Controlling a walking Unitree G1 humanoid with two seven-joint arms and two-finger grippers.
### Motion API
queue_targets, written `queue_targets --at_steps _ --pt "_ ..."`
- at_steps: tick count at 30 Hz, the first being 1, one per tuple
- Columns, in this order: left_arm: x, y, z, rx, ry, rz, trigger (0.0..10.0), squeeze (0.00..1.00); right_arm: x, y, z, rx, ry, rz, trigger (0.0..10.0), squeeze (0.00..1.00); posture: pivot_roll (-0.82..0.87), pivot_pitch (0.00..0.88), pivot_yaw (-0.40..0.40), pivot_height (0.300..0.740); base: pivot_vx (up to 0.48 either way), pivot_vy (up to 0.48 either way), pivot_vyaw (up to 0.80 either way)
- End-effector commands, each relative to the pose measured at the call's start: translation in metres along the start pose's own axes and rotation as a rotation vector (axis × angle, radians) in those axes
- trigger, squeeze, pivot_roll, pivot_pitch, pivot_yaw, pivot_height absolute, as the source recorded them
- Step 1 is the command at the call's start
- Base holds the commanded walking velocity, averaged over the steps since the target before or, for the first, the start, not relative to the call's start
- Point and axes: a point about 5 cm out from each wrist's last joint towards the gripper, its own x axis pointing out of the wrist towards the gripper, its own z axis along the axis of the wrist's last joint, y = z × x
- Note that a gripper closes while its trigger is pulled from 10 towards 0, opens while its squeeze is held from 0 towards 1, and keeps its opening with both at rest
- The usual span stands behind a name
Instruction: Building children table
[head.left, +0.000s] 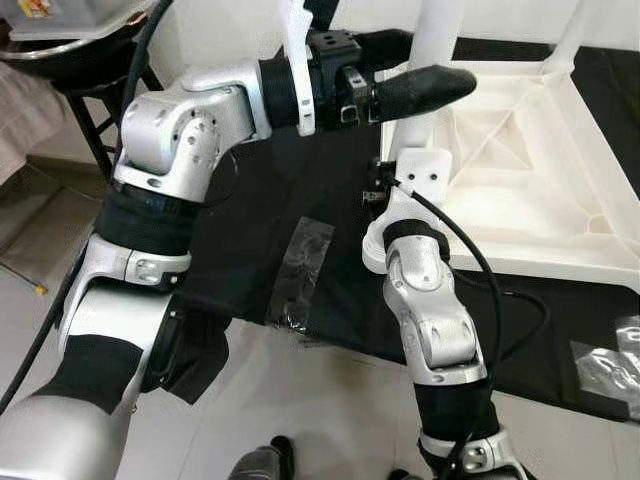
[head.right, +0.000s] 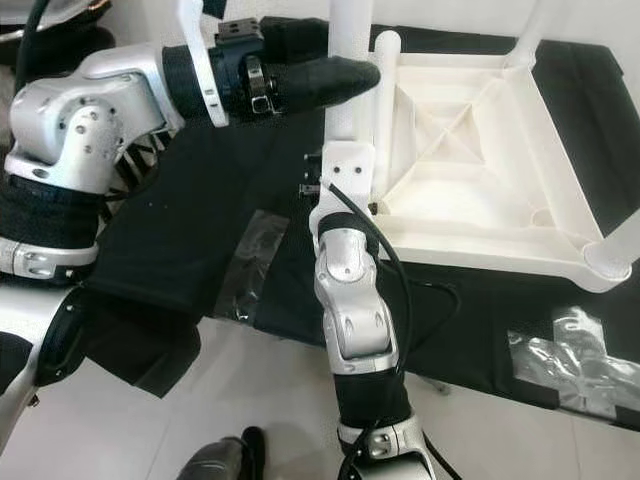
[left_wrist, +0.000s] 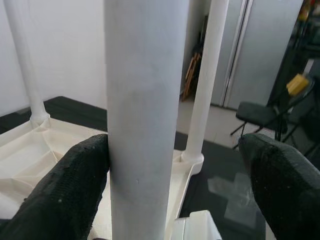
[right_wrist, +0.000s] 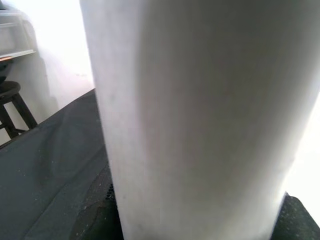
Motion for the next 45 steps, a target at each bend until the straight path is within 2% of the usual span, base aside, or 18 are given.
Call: queue_targets --at_steps 1,3,4,5,22,23,25,27,28,29,30,32,33,34,35,38,44,45 --pt "0.011 -0.009 -0.004 0.007 0.035 -0.091 10.0 0.0 -0.004 0.013 -0.04 0.046 0.207 0.036 10.0 0.0 0.08 0.186 0.094 0.74 0.0 0.0 0.0" --pt "0.013 -0.009 -0.004 -0.005 0.034 -0.104 10.0 0.0 -0.004 0.014 -0.04 0.047 0.206 0.04 10.0 0.0 0.08 0.184 0.095 0.74 0.0 0.0 0.0" --pt "0.016 -0.009 -0.003 -0.025 0.024 -0.12 5.5 0.0 -0.003 0.016 -0.04 0.05 0.205 0.047 10.0 0.0 0.08 0.183 0.095 0.74 0.0 0.0 0.0" --pt "0.017 -0.009 -0.002 -0.03 0.022 -0.126 0.0 0.0 -0.003 0.016 -0.039 0.051 0.204 0.049 10.0 0.0 0.08 0.184 0.094 0.74 0.0 0.0 0.0" --pt "0.021 -0.004 -0.006 -0.024 0.029 -0.153 0.0 0.0 0.003 0.014 -0.034 0.063 0.169 0.089 10.0 0.0 0.07 0.185 0.095 0.74 0.0 0.0 0.0" --pt "0.021 -0.004 -0.005 -0.023 0.029 -0.155 0.0 0.0 0.006 0.013 -0.028 0.076 0.139 0.126 10.0 1.0 0.07 0.186 0.093 0.74 0.0 0.0 0.0" --pt "0.021 -0.004 -0.005 -0.024 0.028 -0.158 0.0 0.0 0.01 0.01 -0.022 0.09 0.112 0.153 10.0 1.0 0.07 0.186 0.093 0.74 0.0 0.0 0.0" --pt "0.021 -0.004 -0.004 -0.023 0.026 -0.165 0.0 0.0 0.021 0.0 0.0 0.097 0.015 0.299 10.0 1.0 0.07 0.191 0.093 0.74 0.0 0.0 0.0" --pt "0.021 -0.004 -0.004 -0.023 0.026 -0.165 0.0 0.0 0.021 0.0 0.0 0.097 0.015 0.299 10.0 1.0 0.07 0.191 0.093 0.74 0.0 0.0 0.0" --pt "0.021 -0.004 -0.004 -0.023 0.025 -0.168 0.0 0.0 0.025 -0.003 0.007 0.094 -0.015 0.356 10.0 1.0 0.07 0.191 0.093 0.74 0.0 0.0 0.0" --pt "0.021 -0.005 -0.005 -0.023 0.026 -0.176 0.0 0.0 0.033 -0.019 0.028 0.046 -0.071 0.561 10.0 0.88 0.07 0.195 0.092 0.74 0.0 0.0 0.0" --pt "0.021 -0.005 -0.005 -0.023 0.026 -0.176 0.0 0.0 0.033 -0.019 0.028 0.046 -0.071 0.561 10.0 0.88 0.07 0.195 0.092 0.74 0.0 0.0 0.0" --pt "0.021 -0.006 -0.005 -0.023 0.028 -0.179 0.0 0.0 0.035 -0.027 0.036 -0.003 -0.091 0.647 10.0 0.88 0.07 0.195 0.092 0.74 0.0 0.0 0.0" --pt "0.021 -0.006 -0.006 -0.021 0.03 -0.185 0.0 0.0 0.032 -0.035 0.045 -0.082 -0.123 0.781 10.0 0.0 0.06 0.2 0.093 0.74 0.0 0.0 0.0" --pt "0.021 -0.006 -0.006 -0.021 0.03 -0.185 0.0 0.0 0.032 -0.035 0.045 -0.082 -0.123 0.781 10.0 0.0 0.06 0.2 0.093 0.74 0.0 0.0 0.0" --pt "0.022 -0.008 -0.007 -0.023 0.034 -0.197 0.0 0.0 0.031 -0.053 0.054 -0.216 -0.107 0.992 10.0 0.0 0.06 0.204 0.096 0.74 0.0 0.0 0.0" --pt "0.023 -0.008 -0.008 -0.024 0.037 -0.209 0.0 0.0 0.044 -0.066 0.063 -0.162 -0.081 1.102 10.0 0.0 0.06 0.206 0.098 0.74 0.0 0.0 0.0" --pt "0.023 -0.009 -0.008 -0.024 0.041 -0.214 0.0 0.0 0.046 -0.067 0.062 -0.143 -0.067 1.159 9.2 0.0 0.07 0.208 0.101 0.74 0.0 0.0 0.0"
